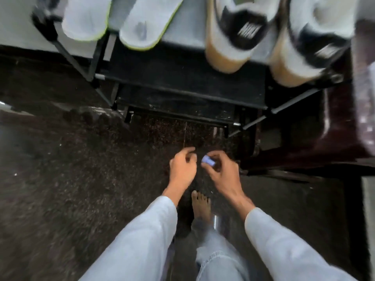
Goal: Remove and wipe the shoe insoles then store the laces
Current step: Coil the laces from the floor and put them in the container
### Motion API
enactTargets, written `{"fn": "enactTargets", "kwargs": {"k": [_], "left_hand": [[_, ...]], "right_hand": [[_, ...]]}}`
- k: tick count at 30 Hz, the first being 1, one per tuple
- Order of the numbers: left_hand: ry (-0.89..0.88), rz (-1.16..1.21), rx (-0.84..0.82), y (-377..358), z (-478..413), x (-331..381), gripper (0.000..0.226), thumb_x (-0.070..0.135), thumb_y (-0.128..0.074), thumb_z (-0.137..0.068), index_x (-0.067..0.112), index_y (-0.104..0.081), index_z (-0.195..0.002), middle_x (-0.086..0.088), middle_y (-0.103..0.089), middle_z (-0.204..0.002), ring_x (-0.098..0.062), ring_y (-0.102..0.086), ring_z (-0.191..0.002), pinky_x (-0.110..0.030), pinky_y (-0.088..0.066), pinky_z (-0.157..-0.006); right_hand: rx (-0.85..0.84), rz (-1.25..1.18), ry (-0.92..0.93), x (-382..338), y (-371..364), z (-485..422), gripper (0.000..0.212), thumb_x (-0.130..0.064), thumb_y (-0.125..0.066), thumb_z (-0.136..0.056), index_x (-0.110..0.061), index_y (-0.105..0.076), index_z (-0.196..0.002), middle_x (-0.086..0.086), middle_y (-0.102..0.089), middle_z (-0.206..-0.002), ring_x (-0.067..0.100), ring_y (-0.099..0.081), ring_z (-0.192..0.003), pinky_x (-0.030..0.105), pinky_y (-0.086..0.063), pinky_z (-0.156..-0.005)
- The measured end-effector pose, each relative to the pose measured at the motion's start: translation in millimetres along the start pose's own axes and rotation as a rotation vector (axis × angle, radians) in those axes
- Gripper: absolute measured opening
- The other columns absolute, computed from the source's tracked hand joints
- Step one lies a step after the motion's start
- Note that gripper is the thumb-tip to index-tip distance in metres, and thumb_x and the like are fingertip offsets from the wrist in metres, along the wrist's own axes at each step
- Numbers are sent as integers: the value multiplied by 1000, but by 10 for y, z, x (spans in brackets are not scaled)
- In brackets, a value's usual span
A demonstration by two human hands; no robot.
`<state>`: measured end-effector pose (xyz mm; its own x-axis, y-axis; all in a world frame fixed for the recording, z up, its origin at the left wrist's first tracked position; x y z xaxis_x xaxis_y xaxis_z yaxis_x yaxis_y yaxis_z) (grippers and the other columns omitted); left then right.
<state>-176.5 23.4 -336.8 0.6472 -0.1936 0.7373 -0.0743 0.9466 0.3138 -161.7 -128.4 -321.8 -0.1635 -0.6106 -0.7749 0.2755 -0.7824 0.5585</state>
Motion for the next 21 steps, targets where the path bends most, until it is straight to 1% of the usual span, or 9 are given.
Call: {"fn": "enactTargets", "kwargs": {"k": [1, 2, 5, 7, 10, 13, 15, 18, 21], "left_hand": [[21, 63, -30, 14, 148, 124, 23, 19, -57, -94, 27, -71, -111, -6, -75, -105, -22, -71, -100, -38, -53, -99], [30, 112, -74, 29, 313, 287, 21, 17, -56, -96, 28, -70, -107, -5, -76, -102, -20, -72, -96, -40, -57, -94], [28, 164, -160, 90, 770, 775, 20, 12, -57, -98, 21, -73, -104, -2, -76, -97, -15, -73, -92, -29, -61, -81], [16, 208, -202, 97, 1023, 1050, 18, 10, -61, -96, 19, -76, -100, -1, -78, -91, -17, -75, -91, -27, -61, -77], [14, 256, -264, -16, 1335, 1471, 16, 7, -65, -93, 16, -77, -96, -1, -79, -88, -15, -76, -88, -29, -61, -77], [11, 321, -296, -237, 1573, 1832, 13, 7, -66, -93, 13, -77, -98, -3, -79, -90, -15, -76, -89, -28, -61, -77], [-4, 331, -313, -474, 1692, 2065, 13, 9, -66, -93, 14, -77, -98, -2, -79, -92, -14, -76, -90, -29, -60, -79], [-30, 351, -351, -868, 1849, 2367, 12, 12, -67, -93, 15, -77, -98, -1, -79, -92, -13, -75, -90, -30, -59, -82], [-59, 348, -391, -1317, 1929, 2653, 10, 12, -68, -92, 14, -77, -98, -2, -79, -93, -14, -75, -92, -34, -59, -85]], "right_hand": [[11, -20, -15, -145, 122, 130, 26, -23, -77, -82, -21, -66, -105, -10, -71, -98, 4, -67, -92, 24, -54, -83], [27, -42, -23, -306, 272, 258, 25, -22, -79, -82, -22, -66, -104, -11, -71, -97, 3, -67, -92, 22, -54, -82], [96, -59, -19, -749, 714, 580, 25, -15, -80, -81, -20, -67, -102, -12, -70, -98, 2, -66, -92, 16, -53, -78], [140, -72, -24, -946, 964, 725, 27, -10, -79, -80, -20, -69, -103, -10, -70, -99, 3, -66, -92, 16, -54, -77], [234, -104, -50, -1117, 1373, 885, 29, -4, -76, -79, -21, -71, -103, -11, -70, -100, 4, -67, -93, 19, -55, -79], [354, -120, -68, -1156, 1756, 1010, 32, -7, -76, -79, -22, -71, -107, -15, -70, -103, 1, -67, -96, 15, -52, -83], [429, -155, -95, -1121, 2047, 1072, 29, -10, -76, -81, -22, -71, -107, -15, -71, -103, 2, -68, -95, 15, -53, -81], [547, -166, -102, -1052, 2503, 1160, 29, -7, -76, -82, -21, -72, -107, -14, -70, -104, 1, -68, -95, 11, -51, -78], [615, -147, -102, -936, 3001, 1200, 29, -9, -77, -82, -22, -72, -107, -13, -69, -105, 1, -67, -95, 8, -49, -77]]}}
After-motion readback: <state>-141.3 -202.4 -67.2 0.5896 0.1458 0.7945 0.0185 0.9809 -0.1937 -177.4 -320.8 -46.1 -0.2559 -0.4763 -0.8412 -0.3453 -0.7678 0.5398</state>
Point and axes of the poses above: each hand's wrist, its own z-axis away from the middle knuckle, its own y-axis out of the back of the hand, x = y × z, the point moved 4 cm from there along -z, towards the middle knuckle
